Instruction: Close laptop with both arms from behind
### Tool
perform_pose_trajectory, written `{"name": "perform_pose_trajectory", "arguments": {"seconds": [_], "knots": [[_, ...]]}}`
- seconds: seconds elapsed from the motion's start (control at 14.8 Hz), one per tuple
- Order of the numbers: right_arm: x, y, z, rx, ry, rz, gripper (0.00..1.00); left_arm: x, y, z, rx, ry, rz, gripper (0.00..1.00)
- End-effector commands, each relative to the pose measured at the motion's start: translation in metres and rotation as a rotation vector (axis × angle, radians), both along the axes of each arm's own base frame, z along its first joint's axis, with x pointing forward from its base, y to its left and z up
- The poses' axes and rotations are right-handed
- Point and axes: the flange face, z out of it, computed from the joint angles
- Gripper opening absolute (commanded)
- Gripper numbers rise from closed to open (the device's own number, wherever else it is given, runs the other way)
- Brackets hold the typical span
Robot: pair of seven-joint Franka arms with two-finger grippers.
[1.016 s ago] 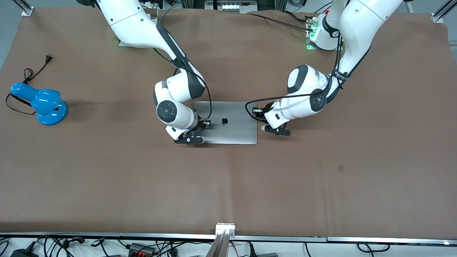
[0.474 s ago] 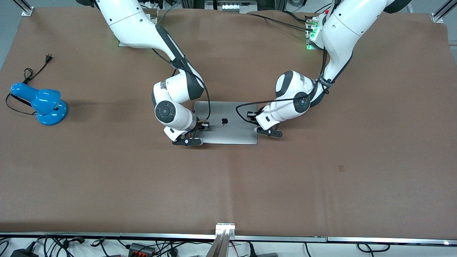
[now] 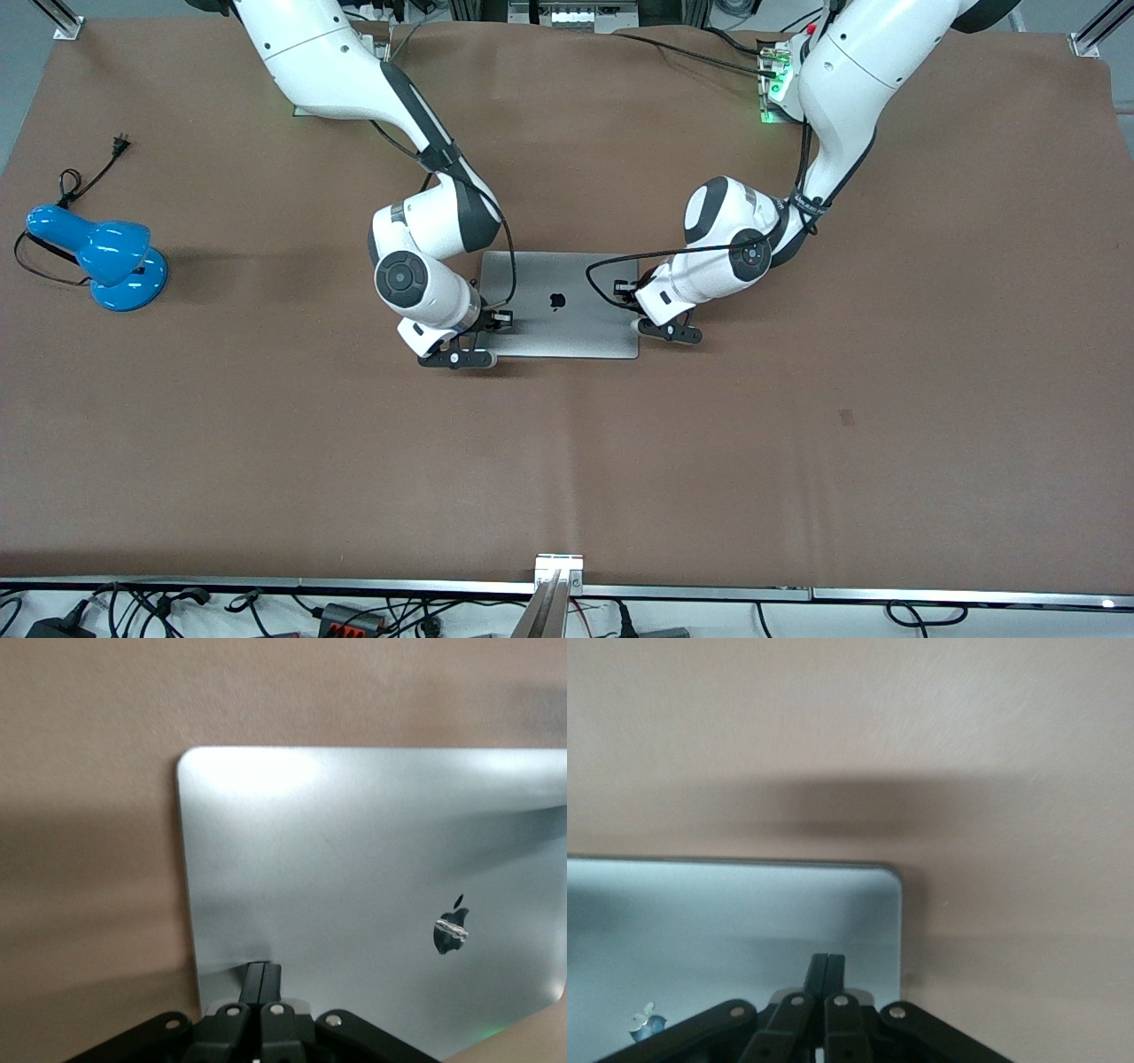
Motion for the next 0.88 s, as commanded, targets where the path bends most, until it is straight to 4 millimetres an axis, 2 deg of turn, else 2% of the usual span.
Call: {"name": "perform_pose_trajectory", "arguments": {"seconds": [0.0, 0.27, 0.47, 0.61, 0.81], "knots": [[0.009, -0.013, 0.042, -0.033, -0.029, -0.001, 0.00, 0.007, 0.003, 0.024, 0.009, -0.014, -0.023, 0.00], [0.021, -0.043, 0.094, -0.086, -0.068, 0.013, 0.00, 0.017, 0.027, 0.086, 0.026, 0.026, -0.048, 0.00], [0.024, -0.069, 0.138, -0.140, -0.086, 0.035, 0.00, 0.022, 0.058, 0.134, 0.056, 0.052, -0.067, 0.00], [0.023, -0.085, 0.170, -0.161, -0.091, 0.034, 0.00, 0.032, 0.084, 0.178, 0.117, 0.033, -0.100, 0.00], [0.029, -0.105, 0.215, -0.179, -0.059, 0.014, 0.00, 0.037, 0.119, 0.254, 0.166, 0.072, -0.126, 0.00]]}}
